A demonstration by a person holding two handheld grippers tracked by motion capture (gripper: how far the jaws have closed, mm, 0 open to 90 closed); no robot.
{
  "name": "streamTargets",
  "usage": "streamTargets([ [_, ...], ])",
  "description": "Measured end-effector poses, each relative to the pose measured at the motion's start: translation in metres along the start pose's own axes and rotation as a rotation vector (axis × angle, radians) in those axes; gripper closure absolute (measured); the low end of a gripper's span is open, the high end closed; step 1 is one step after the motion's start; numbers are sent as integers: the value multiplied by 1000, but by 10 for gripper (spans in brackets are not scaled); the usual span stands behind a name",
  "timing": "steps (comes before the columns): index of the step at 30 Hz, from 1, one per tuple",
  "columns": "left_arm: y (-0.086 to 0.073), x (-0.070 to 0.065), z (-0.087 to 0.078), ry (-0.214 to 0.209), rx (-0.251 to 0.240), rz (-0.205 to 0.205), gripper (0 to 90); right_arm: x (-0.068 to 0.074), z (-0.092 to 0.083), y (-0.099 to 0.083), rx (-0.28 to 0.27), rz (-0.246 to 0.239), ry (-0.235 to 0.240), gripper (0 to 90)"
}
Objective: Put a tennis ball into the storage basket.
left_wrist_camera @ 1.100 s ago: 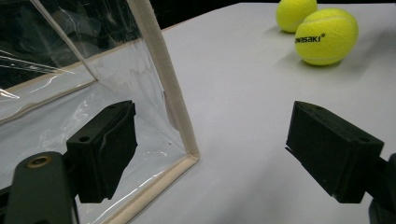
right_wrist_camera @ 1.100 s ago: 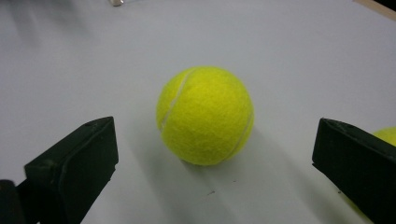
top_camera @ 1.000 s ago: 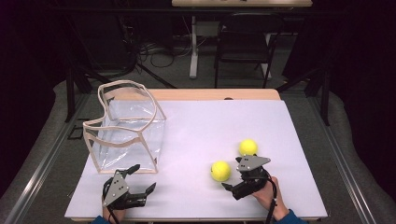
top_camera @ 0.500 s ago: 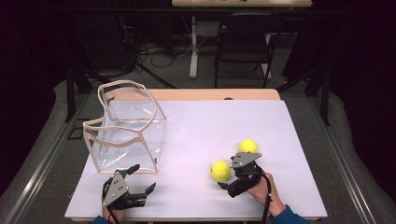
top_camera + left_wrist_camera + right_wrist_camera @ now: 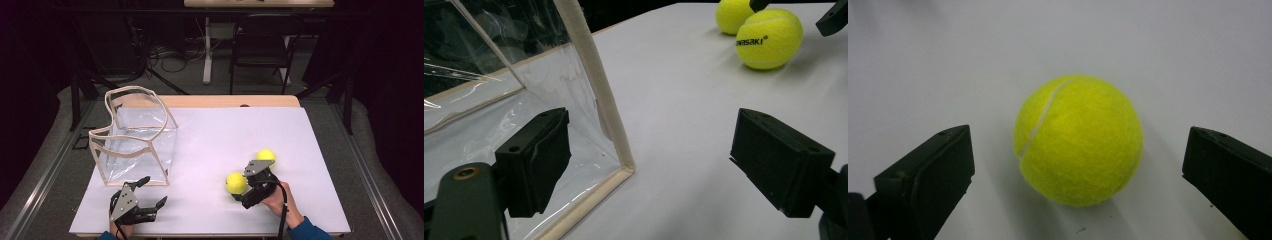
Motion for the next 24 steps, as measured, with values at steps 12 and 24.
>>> streamTargets([
  [12, 0, 0, 1, 2, 1, 4, 159, 2, 14, 10, 66, -12, 38, 0],
  [24, 0, 0, 0, 3, -1, 1, 159, 1, 23, 11, 121, -6, 46, 0],
])
Point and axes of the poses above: each handheld gripper's, and its own axes: z roughly forward along the jaws, y roughly out of its top, x roughly to its left, the point moved 6 cm from there along z, roughly forward along the jaws, and after that the axes turned 14 degrees about x, right-handed, at the moved point
